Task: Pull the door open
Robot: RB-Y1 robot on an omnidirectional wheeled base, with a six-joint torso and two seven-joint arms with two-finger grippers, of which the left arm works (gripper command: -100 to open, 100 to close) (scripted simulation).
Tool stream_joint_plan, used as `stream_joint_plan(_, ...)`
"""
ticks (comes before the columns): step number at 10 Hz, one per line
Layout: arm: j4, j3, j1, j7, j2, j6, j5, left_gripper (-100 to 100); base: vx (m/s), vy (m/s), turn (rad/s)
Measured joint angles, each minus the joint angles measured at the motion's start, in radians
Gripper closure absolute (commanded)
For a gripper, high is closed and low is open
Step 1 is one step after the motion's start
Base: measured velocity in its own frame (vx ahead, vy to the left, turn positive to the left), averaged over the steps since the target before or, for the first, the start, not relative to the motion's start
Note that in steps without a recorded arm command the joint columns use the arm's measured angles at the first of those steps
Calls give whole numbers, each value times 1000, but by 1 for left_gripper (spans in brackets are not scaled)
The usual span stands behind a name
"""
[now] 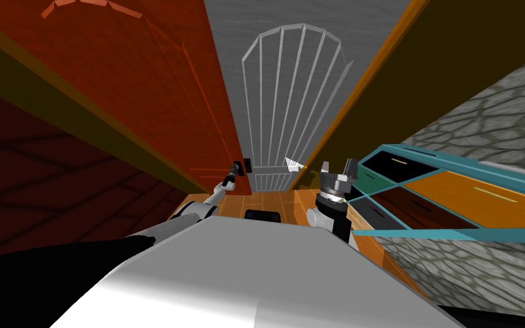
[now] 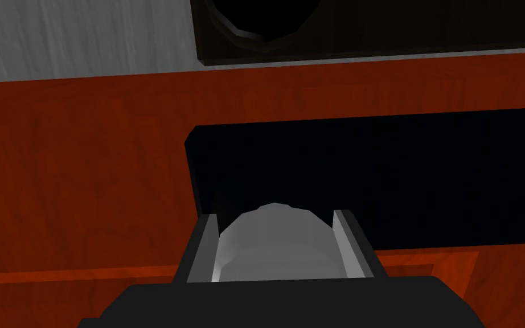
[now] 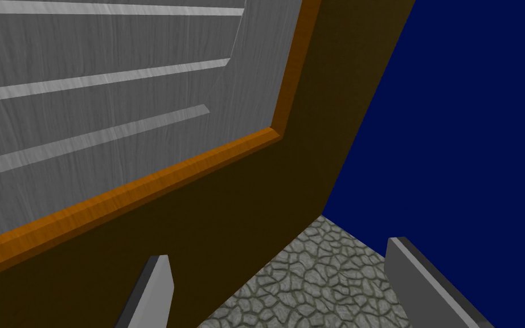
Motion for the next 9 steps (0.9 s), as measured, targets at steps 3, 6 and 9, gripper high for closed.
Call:
stream_joint_plan(3,31,-2,-16,2,0,-12,-1,100,-86,44,29)
stream_joint_plan(6,37,-3,1,6,6,-22,0,100,-124,64,58)
stream_joint_plan(9,-21,-1,47,10,28,15,3,-100,-186,59,-18)
